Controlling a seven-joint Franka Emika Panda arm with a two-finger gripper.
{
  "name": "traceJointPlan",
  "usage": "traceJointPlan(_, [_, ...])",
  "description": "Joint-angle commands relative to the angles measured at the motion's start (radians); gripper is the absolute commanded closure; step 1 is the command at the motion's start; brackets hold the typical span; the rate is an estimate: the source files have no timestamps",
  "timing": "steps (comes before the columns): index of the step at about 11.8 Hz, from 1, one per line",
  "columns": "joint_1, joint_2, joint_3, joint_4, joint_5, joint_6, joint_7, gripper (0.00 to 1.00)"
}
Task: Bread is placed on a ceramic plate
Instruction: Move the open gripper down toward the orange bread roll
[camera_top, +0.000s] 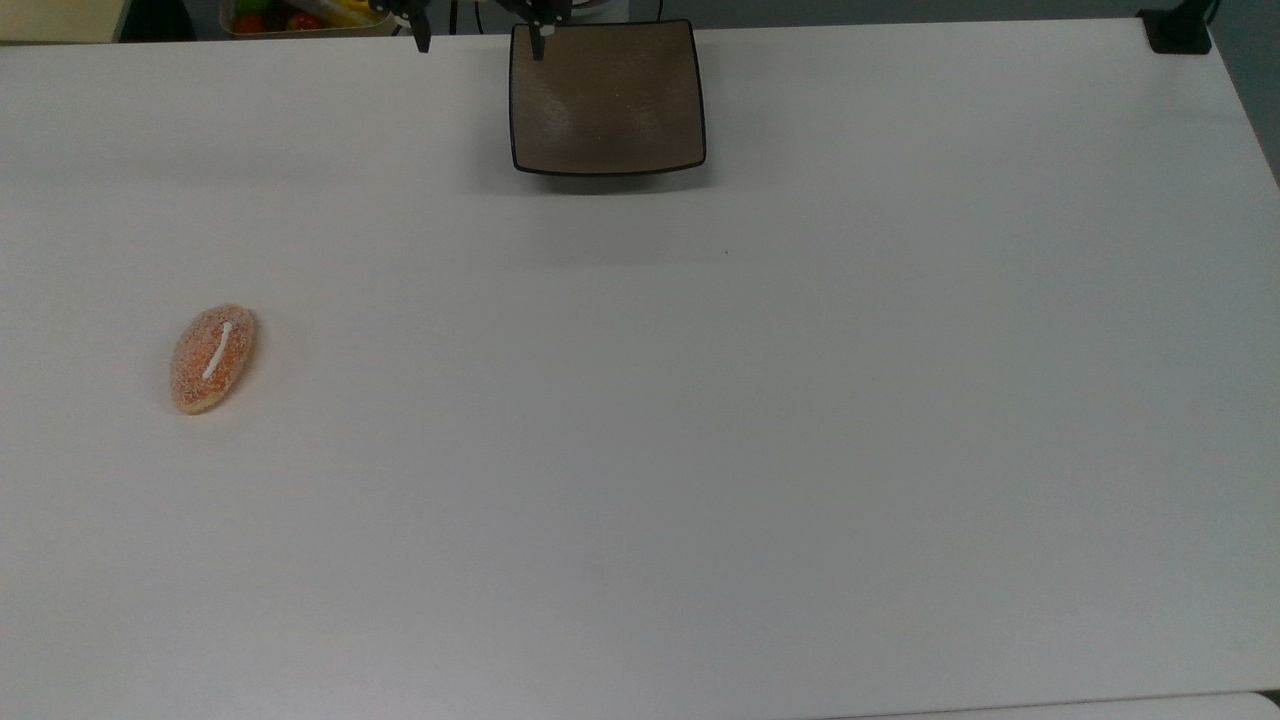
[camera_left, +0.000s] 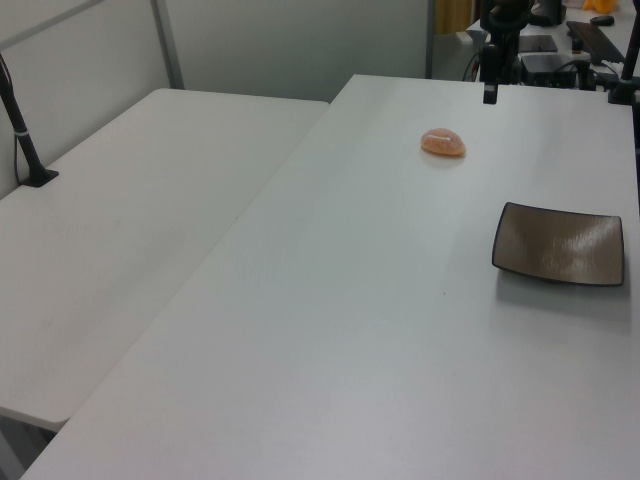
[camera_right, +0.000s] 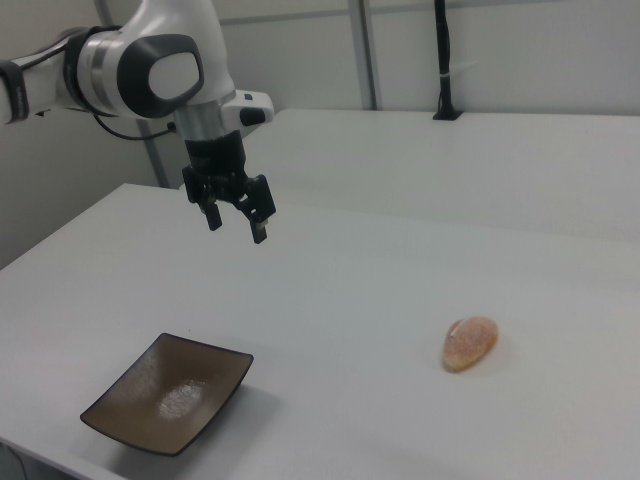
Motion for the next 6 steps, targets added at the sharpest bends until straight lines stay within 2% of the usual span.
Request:
traceJointPlan(1, [0.020, 0.006, -0.025, 0.000, 0.003, 0.027, 0.005, 0.00])
traceJointPlan(6, [0.013, 0.006, -0.027, 0.005, 0.001, 0.028, -0.003, 0.00])
